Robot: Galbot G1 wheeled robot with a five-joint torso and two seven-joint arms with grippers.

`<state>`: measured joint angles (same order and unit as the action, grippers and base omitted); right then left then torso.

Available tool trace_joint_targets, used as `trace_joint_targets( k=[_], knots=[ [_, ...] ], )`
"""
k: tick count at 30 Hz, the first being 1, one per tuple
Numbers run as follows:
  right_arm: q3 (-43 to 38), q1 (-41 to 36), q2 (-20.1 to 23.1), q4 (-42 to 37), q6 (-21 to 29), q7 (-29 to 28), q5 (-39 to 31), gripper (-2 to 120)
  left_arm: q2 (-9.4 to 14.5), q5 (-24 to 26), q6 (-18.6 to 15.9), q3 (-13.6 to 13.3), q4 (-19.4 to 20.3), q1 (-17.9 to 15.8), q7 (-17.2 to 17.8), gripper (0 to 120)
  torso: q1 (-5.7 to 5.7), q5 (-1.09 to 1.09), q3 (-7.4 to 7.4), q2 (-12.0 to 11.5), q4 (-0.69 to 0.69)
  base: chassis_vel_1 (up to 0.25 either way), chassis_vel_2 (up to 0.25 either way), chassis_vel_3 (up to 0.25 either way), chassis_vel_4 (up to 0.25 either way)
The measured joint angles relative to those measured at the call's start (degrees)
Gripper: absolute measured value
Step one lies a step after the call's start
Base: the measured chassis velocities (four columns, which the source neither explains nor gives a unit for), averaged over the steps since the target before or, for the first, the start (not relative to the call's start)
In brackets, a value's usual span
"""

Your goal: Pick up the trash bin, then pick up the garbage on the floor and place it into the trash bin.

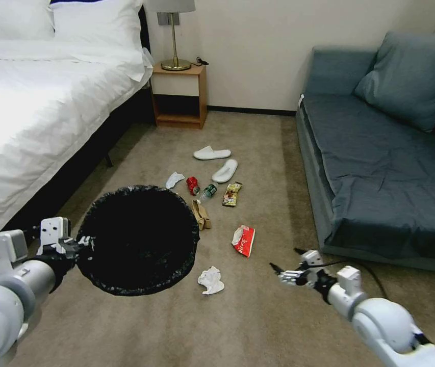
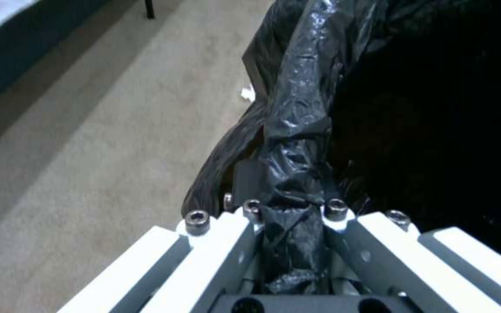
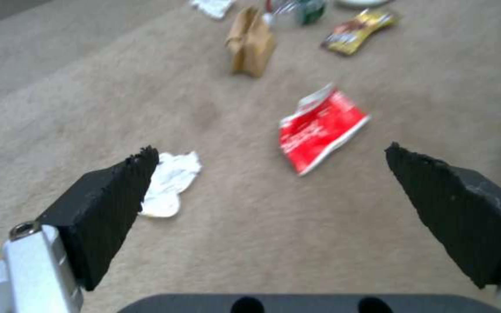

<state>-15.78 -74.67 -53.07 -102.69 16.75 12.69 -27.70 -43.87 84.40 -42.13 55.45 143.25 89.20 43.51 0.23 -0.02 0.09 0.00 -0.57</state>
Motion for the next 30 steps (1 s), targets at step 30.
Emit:
trace_joint_targets(
  k=[30],
  knots=[
    [18.73, 19.24, -23.79, 35.87, -5.13, -3.51, 9.31, 100, -2.58, 0.97, 0.00, 6.57, -0.47, -0.47, -0.70, 2, 0.00, 0.01, 0.00, 0.00, 0.01, 0.000, 0.000, 0.000, 0.000]
  ],
)
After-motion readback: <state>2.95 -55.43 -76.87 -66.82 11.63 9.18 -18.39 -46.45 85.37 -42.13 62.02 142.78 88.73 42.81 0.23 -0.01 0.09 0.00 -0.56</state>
